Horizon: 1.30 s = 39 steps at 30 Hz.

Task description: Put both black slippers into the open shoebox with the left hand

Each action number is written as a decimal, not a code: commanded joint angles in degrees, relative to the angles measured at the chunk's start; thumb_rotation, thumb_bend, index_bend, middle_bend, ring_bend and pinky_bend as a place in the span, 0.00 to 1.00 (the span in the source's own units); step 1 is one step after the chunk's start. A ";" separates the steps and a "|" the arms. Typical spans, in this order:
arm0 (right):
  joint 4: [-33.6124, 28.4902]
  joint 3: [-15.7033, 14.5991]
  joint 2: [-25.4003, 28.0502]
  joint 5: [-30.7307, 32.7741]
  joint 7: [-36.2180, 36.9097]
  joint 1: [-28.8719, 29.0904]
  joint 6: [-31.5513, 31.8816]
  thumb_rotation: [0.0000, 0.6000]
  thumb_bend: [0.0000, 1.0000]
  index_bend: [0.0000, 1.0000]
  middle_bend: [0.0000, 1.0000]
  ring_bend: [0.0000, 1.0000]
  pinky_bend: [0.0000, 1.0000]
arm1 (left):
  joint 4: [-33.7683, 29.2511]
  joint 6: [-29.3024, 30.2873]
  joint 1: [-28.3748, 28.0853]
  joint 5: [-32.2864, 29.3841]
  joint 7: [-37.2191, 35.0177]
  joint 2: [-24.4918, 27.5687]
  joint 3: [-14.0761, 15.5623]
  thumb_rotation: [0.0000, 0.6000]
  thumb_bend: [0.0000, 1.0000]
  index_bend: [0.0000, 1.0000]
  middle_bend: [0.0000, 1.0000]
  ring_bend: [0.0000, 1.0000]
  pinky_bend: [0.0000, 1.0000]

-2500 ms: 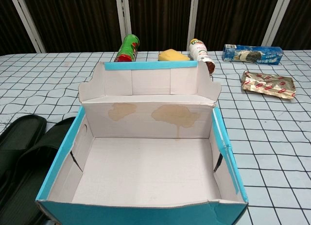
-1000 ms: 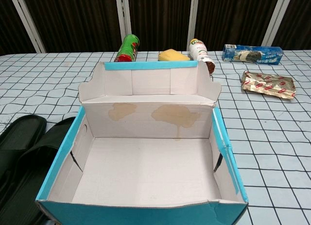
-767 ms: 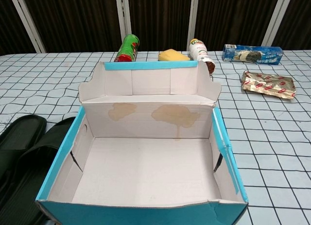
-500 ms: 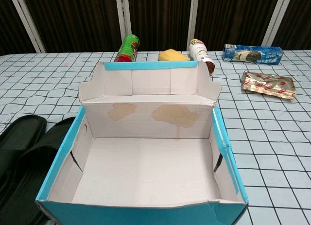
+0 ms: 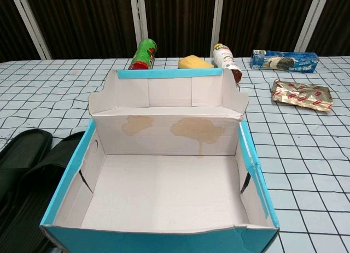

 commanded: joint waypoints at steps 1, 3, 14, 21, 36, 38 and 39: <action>-0.13 -0.01 -0.03 -0.05 -0.31 0.08 -0.07 1.00 0.31 0.09 0.10 0.13 0.04 | 1.42 -0.72 0.02 -0.29 -0.66 -0.79 0.82 1.00 0.19 0.00 0.05 0.00 0.00; -0.22 0.00 -0.04 0.00 -0.52 0.11 -0.14 1.00 0.31 0.09 0.10 0.13 0.04 | 1.79 -0.62 0.05 -0.18 -1.00 -0.91 1.07 1.00 0.19 0.00 0.05 0.00 0.00; -0.47 -0.18 -0.11 -0.02 -1.11 0.25 -0.54 1.00 0.31 0.09 0.10 0.13 0.04 | 5.22 -0.26 -0.32 -0.37 -2.19 -2.86 0.89 1.00 0.19 0.00 0.08 0.00 0.00; -0.56 -0.25 -0.12 0.13 -1.28 0.43 -1.04 1.00 0.31 0.09 0.10 0.13 0.04 | 7.14 -0.02 -0.55 -0.97 -2.91 -4.30 0.34 1.00 0.19 0.02 0.12 0.00 0.00; -0.85 -0.49 -0.06 -0.01 -1.59 0.69 -1.61 1.00 0.31 0.09 0.10 0.13 0.04 | 8.98 0.96 -1.03 -2.33 -4.12 -5.57 -1.07 1.00 0.19 0.29 0.28 0.00 0.00; -0.92 -0.56 -0.05 -0.11 -1.69 0.71 -1.64 1.00 0.31 0.09 0.10 0.13 0.04 | 9.11 0.98 -1.14 -2.47 -4.24 -5.61 -1.18 1.00 0.20 0.31 0.29 0.00 0.00; -0.96 -0.58 -0.05 -0.15 -1.73 0.73 -1.66 1.00 0.31 0.09 0.10 0.13 0.04 | 9.20 1.02 -1.19 -2.52 -4.30 -5.63 -1.21 1.00 0.20 0.32 0.30 0.00 0.00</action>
